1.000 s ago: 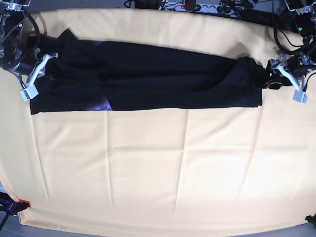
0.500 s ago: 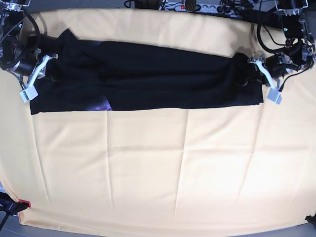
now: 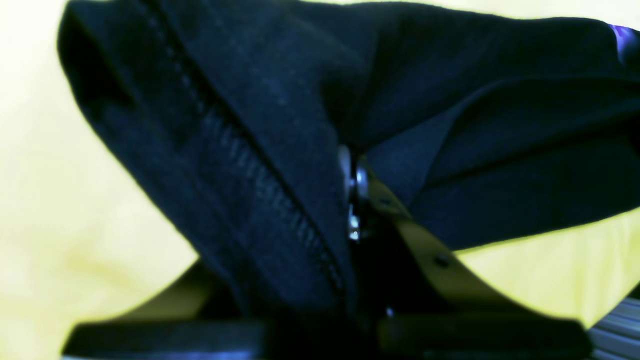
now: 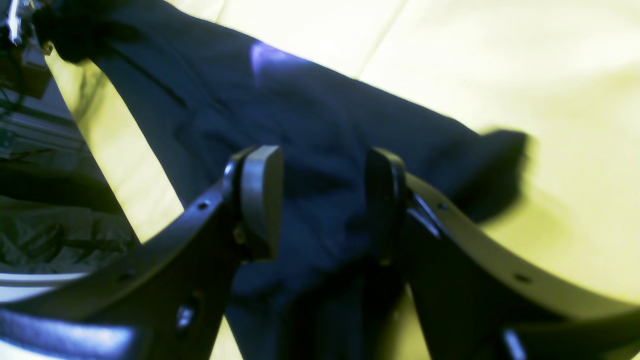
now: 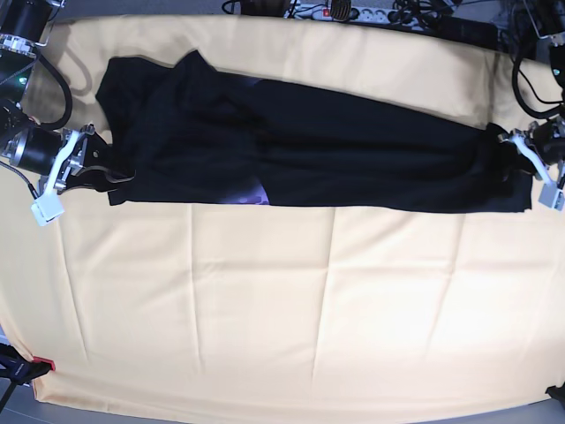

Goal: Fold the T-shirt properly
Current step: 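Fold the shirt end held by the left gripper toward the right gripper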

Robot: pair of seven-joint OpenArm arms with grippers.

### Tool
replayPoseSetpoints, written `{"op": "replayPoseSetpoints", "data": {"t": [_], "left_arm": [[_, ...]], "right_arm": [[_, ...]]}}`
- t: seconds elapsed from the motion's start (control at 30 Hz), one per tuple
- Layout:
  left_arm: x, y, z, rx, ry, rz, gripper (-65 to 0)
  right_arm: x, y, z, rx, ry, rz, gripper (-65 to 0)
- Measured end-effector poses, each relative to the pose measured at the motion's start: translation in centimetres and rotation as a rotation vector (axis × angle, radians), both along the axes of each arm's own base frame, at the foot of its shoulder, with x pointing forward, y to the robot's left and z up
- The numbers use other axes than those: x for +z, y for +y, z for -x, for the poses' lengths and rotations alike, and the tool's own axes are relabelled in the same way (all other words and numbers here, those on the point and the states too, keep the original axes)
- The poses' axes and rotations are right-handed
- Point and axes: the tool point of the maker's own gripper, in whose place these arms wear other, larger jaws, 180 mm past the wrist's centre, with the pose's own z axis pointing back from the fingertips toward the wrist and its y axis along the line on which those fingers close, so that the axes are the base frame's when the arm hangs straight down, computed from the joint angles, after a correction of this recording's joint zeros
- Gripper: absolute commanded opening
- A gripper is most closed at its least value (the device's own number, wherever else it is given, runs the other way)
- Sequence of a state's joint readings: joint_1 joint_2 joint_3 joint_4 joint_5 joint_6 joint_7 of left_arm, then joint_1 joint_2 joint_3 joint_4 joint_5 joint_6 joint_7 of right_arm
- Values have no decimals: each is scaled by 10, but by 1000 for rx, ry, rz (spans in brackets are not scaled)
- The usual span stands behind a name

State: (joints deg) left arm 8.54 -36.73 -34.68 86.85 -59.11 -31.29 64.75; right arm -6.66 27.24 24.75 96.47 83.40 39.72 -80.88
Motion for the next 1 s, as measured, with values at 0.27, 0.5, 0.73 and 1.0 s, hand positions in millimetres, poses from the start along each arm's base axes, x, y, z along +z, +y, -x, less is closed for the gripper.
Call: {"op": "replayPoseSetpoints", "data": {"t": [0.27,0.5,0.73,1.0], "left_arm": [[33,-41,18,-223,-10,204,-650],[36,-86,19,-260,-70,285,-650],[37,-150,19,-364,-185,417,-650],[24,-205,21,-413,-180,535,-604]], "right_arm": [[-2,5,1,-2,3,-19,-354],[-23,10,2,-35,43,23,-354],[-26,23,2,-43,43,-17,-354],[-26,22,2,-43,43,-14,-354]]}}
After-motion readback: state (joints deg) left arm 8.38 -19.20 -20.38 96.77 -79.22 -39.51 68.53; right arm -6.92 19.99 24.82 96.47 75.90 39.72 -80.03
